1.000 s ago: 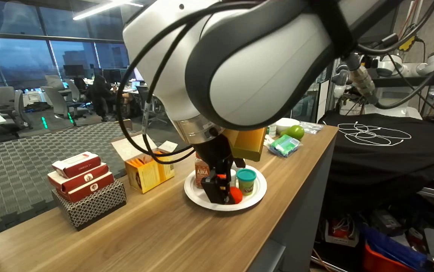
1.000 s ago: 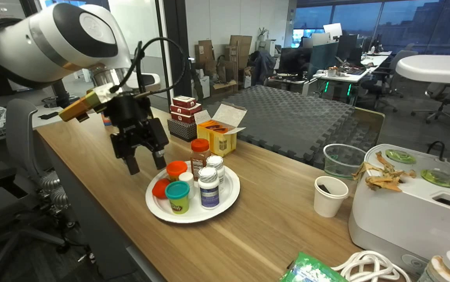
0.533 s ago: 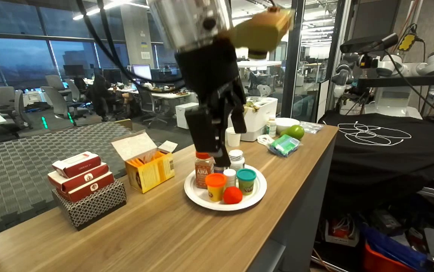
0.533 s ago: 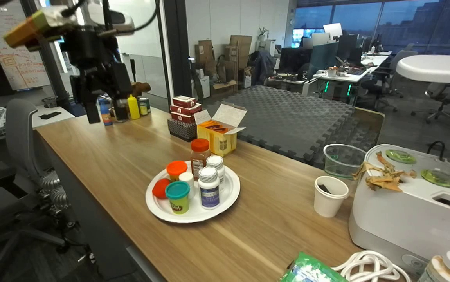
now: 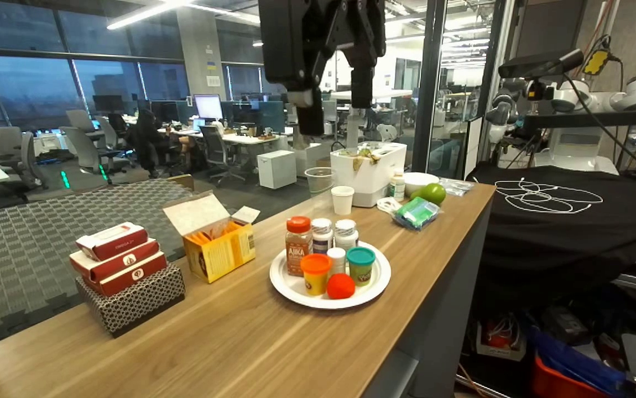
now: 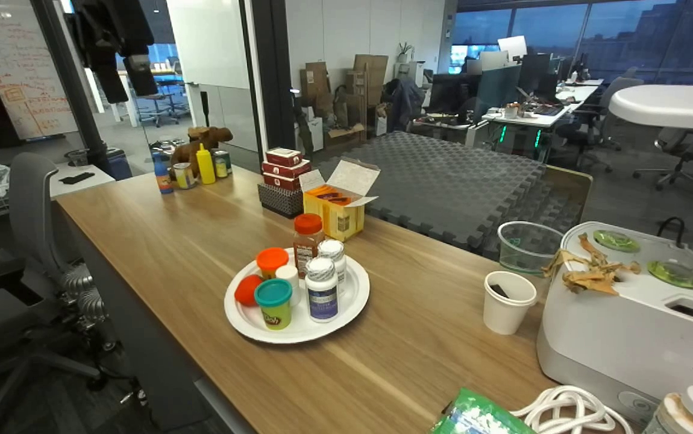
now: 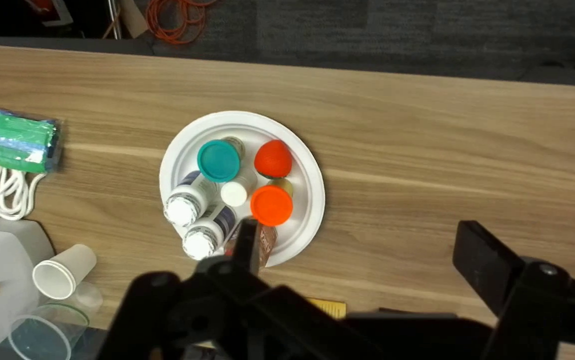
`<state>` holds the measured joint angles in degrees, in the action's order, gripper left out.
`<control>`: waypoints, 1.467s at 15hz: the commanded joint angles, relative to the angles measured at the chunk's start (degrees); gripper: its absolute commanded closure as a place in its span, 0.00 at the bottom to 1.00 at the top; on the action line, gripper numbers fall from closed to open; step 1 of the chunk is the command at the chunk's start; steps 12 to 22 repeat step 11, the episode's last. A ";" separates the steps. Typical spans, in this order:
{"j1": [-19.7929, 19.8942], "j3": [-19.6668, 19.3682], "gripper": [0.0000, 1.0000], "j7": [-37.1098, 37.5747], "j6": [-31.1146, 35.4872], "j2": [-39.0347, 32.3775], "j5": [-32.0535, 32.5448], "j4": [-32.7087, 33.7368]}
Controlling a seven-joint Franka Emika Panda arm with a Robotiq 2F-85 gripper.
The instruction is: Move the bottle on the white plate away from you then put all the bottles and the orange plushie on the white plate
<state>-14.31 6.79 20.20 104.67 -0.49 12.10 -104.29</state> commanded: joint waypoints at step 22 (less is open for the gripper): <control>1.67 2.02 0.00 2.20 2.74 0.51 0.01 -2.23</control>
